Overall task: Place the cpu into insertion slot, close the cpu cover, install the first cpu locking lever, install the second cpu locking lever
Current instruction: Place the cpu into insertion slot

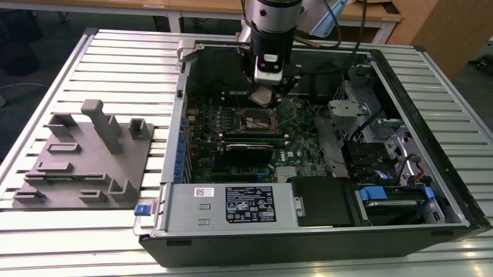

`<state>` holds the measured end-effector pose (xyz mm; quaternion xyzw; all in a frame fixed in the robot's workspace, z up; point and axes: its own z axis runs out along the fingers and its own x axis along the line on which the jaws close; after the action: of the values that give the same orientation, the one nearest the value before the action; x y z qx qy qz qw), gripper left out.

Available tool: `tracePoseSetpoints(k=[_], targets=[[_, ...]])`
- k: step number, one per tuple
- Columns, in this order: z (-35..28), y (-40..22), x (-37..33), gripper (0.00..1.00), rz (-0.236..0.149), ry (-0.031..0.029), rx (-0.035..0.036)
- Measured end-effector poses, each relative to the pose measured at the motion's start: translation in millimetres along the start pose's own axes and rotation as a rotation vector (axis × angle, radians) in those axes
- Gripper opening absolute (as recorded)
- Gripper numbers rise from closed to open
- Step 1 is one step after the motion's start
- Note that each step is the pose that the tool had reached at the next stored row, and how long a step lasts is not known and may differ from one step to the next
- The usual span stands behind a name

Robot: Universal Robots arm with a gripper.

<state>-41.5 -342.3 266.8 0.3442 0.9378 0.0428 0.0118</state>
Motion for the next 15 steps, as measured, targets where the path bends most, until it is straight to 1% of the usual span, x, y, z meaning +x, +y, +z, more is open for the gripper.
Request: tracePoseSetpoints(k=[15], targets=[[0.7,-0.1,0.0,0.54,0.272,-0.0241,-0.0020]])
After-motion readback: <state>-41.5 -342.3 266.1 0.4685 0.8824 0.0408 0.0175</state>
